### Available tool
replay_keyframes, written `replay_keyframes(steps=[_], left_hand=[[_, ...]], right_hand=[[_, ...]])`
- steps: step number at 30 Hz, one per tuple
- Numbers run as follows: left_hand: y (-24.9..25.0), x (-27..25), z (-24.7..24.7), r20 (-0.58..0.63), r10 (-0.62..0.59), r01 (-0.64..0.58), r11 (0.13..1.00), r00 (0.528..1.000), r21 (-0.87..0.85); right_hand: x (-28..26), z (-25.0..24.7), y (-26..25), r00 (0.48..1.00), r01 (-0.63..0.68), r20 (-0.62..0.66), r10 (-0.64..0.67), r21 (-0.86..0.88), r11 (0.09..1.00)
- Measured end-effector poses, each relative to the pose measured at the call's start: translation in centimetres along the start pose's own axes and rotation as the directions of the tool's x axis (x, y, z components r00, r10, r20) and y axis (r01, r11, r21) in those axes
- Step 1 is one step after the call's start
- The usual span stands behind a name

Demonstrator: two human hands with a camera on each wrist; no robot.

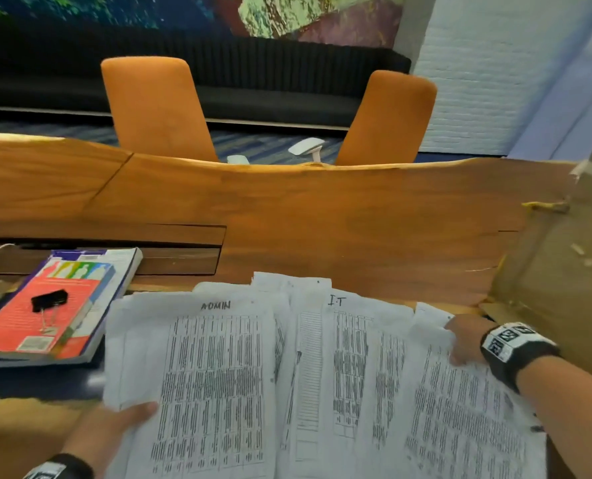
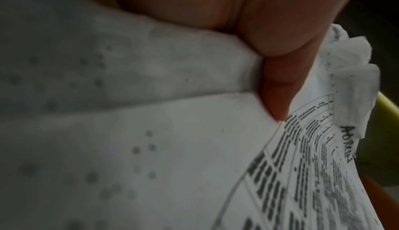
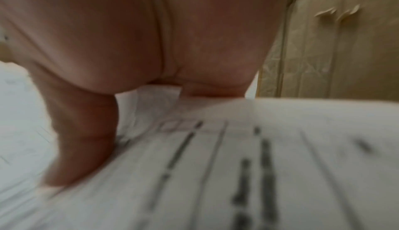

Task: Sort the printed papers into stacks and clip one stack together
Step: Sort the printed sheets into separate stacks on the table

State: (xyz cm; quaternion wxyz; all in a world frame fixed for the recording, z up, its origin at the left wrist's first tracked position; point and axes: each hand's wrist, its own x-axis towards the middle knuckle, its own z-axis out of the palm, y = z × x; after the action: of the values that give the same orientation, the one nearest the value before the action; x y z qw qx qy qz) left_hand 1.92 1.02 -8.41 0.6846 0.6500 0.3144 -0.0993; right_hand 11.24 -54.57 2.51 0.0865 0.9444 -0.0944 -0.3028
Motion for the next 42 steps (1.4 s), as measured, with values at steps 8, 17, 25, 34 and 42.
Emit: replay_keyframes(steps=[8, 17, 25, 34, 42], left_hand=[[-0.6, 0.0, 1.1, -0.059, -0.062, 0.061, 0.998, 0.996, -0.016], [-0.3, -0.6, 1.0, -0.046, -0.073, 0.072, 0.997, 0.996, -0.027], [2.8, -2.7, 2.2, -0.017, 0.054, -0.055, 0.998, 0.998, -0.007], [8.2, -8.0, 6.6, 0.196, 0.369, -0.403, 0.898, 0.909, 0.177], [9.4, -9.8, 6.6, 0.308, 0.348, -0.41, 0.898, 0.885, 0.161]], right_hand=[[6.2, 2.8, 0.4, 0.99, -0.037, -0.13, 0.06, 0.169, 0.985], [2.1, -0.3, -2.8, 0.981, 0.128, -0.158, -0.109, 0.119, 0.985], [-11.4, -7.7, -11.1, 0.812, 0.577, -0.155, -0.563, 0.07, 0.814], [-15.2, -12.6, -22.4, 0.547, 0.764, -0.497, -0.674, -0.032, 0.644], [-16.0, -15.1, -23.6, 0.532, 0.797, -0.542, -0.651, 0.059, 0.601]])
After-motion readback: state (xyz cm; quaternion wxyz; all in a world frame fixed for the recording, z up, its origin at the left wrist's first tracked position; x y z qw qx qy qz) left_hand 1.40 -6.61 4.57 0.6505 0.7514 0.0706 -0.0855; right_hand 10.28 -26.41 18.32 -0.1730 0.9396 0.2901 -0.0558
